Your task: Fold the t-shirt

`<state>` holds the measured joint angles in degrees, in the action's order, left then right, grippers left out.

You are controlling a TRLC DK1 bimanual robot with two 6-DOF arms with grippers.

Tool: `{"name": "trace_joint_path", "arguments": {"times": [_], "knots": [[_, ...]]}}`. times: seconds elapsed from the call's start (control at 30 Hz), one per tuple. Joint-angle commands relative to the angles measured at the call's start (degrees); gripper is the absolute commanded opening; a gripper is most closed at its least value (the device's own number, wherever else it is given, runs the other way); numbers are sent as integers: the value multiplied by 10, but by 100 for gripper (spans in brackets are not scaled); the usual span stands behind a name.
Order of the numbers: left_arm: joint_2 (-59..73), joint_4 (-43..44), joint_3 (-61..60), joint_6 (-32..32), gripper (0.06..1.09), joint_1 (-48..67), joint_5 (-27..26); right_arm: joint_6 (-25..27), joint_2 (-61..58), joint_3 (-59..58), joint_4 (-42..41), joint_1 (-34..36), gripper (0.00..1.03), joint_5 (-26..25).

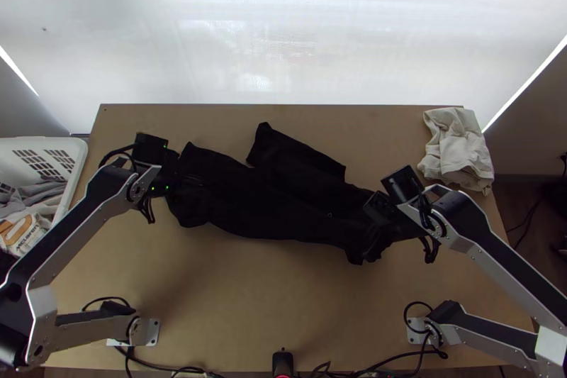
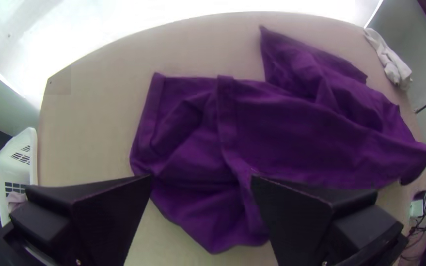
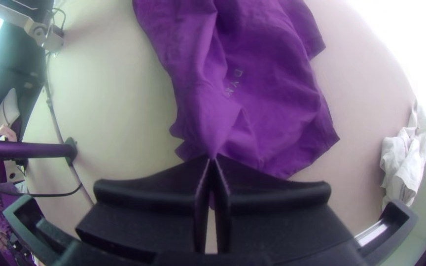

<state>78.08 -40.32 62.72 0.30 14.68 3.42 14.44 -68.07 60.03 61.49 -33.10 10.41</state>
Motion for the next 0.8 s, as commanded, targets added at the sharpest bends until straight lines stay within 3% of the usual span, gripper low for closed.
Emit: {"name": "trace_joint_path", "arguments": {"times": [0.0, 0.23, 0.63, 0.77], "knots": [[-66, -71, -74, 8, 102, 25, -13, 0, -17, -9, -38, 9, 3, 9], [-19, -7, -87, -35, 102, 52, -19, 3, -18, -18, -45, 10, 3, 11], [153, 19, 51, -91, 102, 47, -19, 5, -1, -47, -47, 19, 3, 11], [180, 12, 66, -94, 93, 59, -26, 5, 5, -54, -47, 26, 3, 11]]}}
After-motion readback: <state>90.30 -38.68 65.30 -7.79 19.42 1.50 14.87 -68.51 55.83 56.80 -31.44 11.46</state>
